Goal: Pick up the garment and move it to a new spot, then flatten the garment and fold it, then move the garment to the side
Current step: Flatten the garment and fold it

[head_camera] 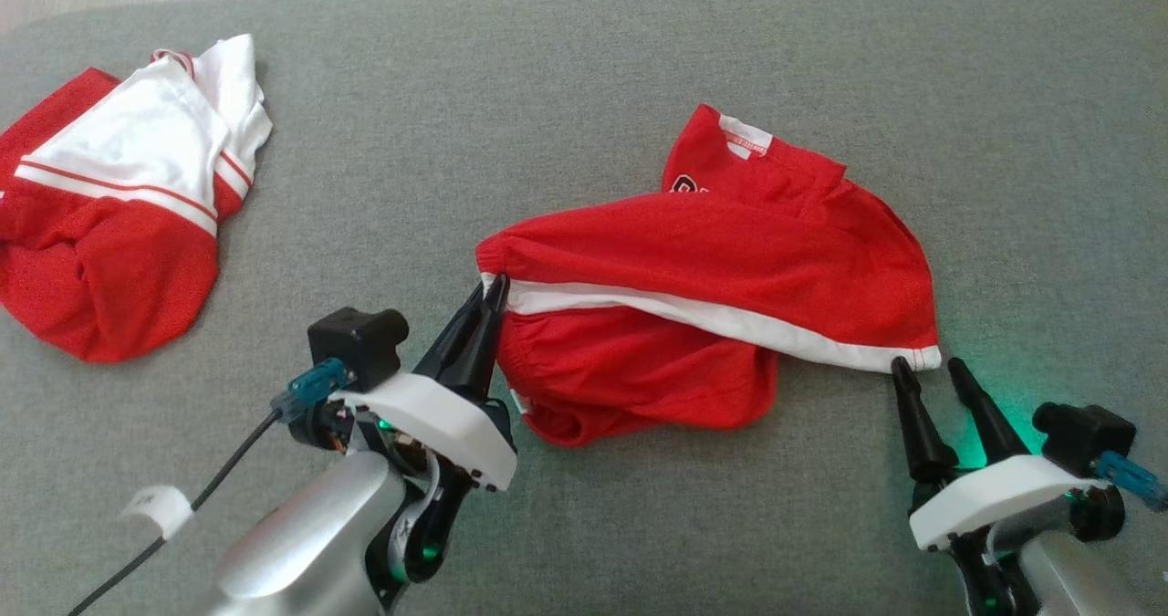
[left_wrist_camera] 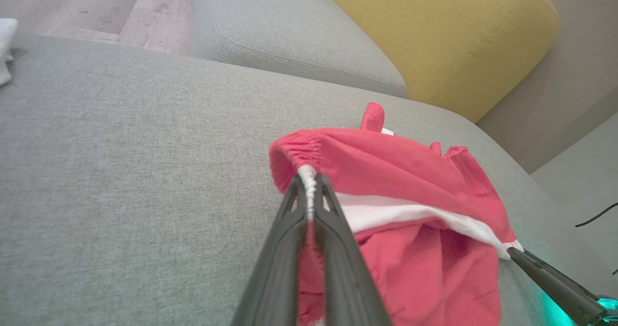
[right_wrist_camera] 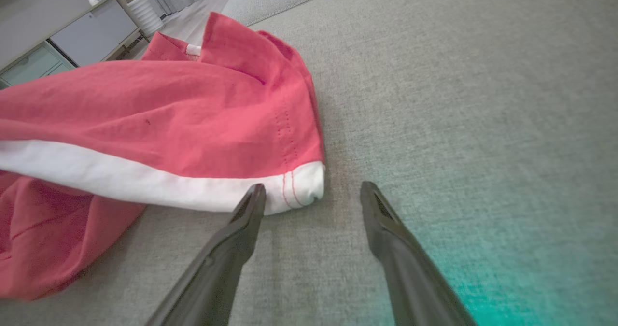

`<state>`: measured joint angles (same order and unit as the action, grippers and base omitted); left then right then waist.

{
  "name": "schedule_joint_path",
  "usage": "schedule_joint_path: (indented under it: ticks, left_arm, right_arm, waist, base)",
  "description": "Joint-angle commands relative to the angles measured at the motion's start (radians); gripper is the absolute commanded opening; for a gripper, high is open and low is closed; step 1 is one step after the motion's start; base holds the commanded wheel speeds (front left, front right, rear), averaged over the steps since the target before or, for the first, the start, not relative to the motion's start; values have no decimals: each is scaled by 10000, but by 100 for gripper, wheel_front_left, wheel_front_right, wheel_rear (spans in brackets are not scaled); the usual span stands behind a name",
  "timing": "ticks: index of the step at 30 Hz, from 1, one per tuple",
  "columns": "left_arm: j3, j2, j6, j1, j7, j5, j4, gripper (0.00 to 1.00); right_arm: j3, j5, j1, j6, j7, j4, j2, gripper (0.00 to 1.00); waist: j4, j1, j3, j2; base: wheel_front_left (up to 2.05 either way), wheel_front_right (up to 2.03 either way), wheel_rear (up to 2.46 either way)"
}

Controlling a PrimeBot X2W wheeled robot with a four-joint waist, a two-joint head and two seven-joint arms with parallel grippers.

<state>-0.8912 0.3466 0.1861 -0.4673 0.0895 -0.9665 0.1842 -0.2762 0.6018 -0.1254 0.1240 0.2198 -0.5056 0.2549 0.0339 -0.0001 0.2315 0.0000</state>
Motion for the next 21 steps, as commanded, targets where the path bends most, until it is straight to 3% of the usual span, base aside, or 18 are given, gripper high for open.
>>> schedule_joint_path:
  ticks: [1,3,4,12,16,21]
  left_arm:
    - [451,230,86,-405,129,94,-214,0]
    - [440,236,77,-416,158,118,-195,0]
    - [434,240,78,-422,172,134,-184,0]
    - [150,496,-82,-719,696,945,-147,0]
    - [81,649,-120,-1073,1036,1499,-122,0]
    - [28,920,99,-1917,618,2031,26,0]
  right_arm:
    - [-264,-145,-16,67,-18,84,70,100]
    - [-346,-177,-57,67,-67,-42,10,18]
    - [-359,-173,-90,67,-58,-89,-17,0]
    - [-282,-159,-327,67,217,179,112,0]
    - [289,-168,-532,67,360,1177,313,0]
    - [1364,-474,-1055,67,404,2985,512,0]
  waist:
    - [-19,1,-8,0]
    - [-35,1,-22,0]
    - [-42,1,-31,0]
    - [-152,1,-264,0]
    - [-329,1,-458,0]
    - [-615,1,-654,0]
  base:
    - [0,0,0]
    - [0,0,0]
    - [0,0,0]
    - [0,0,0]
    - [0,0,0]
    - [0,0,0]
